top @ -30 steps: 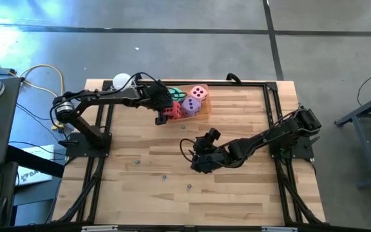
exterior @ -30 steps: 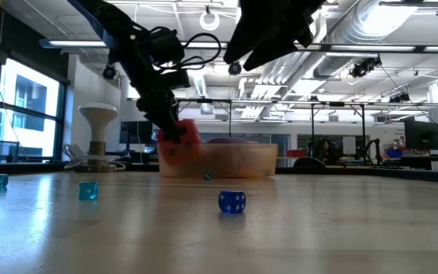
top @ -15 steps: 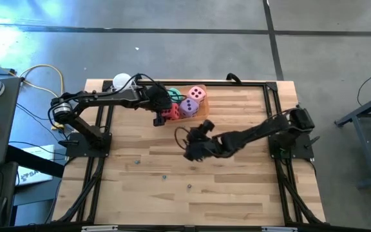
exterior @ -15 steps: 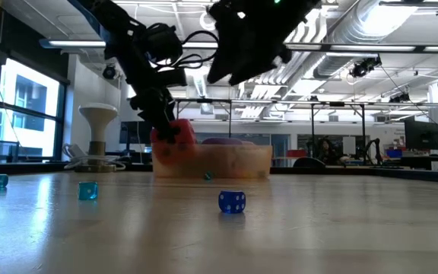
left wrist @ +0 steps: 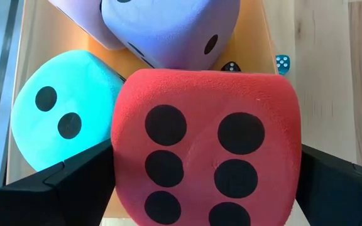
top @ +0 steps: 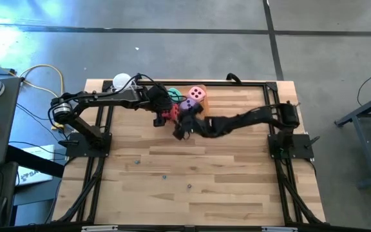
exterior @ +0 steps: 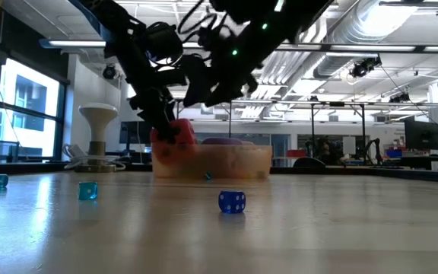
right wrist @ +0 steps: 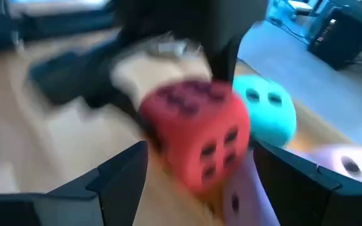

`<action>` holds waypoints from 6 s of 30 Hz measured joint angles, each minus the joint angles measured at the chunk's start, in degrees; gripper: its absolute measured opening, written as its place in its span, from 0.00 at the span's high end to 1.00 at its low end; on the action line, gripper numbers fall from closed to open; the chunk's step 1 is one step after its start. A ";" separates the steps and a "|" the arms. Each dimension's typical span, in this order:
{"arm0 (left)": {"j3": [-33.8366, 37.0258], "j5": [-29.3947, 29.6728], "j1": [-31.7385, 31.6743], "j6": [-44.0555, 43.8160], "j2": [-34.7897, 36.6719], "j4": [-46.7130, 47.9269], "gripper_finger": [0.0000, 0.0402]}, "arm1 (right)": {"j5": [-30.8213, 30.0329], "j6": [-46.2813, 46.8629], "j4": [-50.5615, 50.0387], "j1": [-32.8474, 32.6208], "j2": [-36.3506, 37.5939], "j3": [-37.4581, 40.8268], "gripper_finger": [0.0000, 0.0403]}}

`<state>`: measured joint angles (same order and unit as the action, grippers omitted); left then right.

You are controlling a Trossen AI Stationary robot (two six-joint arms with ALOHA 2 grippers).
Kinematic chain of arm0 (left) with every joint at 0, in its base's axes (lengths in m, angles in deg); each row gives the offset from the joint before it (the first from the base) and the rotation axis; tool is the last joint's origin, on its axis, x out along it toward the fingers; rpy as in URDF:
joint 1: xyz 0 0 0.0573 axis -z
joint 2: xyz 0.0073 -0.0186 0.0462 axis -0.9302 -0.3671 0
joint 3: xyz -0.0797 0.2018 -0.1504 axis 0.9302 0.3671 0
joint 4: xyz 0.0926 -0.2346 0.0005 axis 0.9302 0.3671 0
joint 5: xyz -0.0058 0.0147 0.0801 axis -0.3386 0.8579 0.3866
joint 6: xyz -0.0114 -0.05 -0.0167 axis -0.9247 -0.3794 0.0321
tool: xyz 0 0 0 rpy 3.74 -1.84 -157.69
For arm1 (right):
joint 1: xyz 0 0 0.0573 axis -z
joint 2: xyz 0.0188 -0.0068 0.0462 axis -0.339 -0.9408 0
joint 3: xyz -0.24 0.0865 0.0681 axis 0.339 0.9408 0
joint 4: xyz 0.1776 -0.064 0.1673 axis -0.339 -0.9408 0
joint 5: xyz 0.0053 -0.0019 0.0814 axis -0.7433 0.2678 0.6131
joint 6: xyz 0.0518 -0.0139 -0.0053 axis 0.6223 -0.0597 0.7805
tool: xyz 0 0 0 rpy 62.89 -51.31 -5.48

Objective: Pick & Place Dice
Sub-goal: Put the large red die into the bin, then put the blue die into the bin

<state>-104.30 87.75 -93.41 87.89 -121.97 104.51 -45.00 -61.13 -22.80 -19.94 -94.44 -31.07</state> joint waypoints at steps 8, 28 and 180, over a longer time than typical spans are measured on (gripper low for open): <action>-0.02 -0.30 0.00 0.00 0.02 0.13 0.00 | 6.07 -2.98 11.42 5.39 -5.10 -0.10 0.30; -0.02 -0.05 -0.04 0.26 0.02 0.54 0.00 | 9.67 2.09 12.82 10.51 -9.76 -0.50 0.30; 27.30 32.12 71.61 -58.69 41.97 -0.42 0.00 | 1.52 15.98 24.72 -37.07 -9.83 16.66 0.30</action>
<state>-77.00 119.87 -21.80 29.20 -80.00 104.09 -43.48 -45.15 1.93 -57.00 -104.27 -14.41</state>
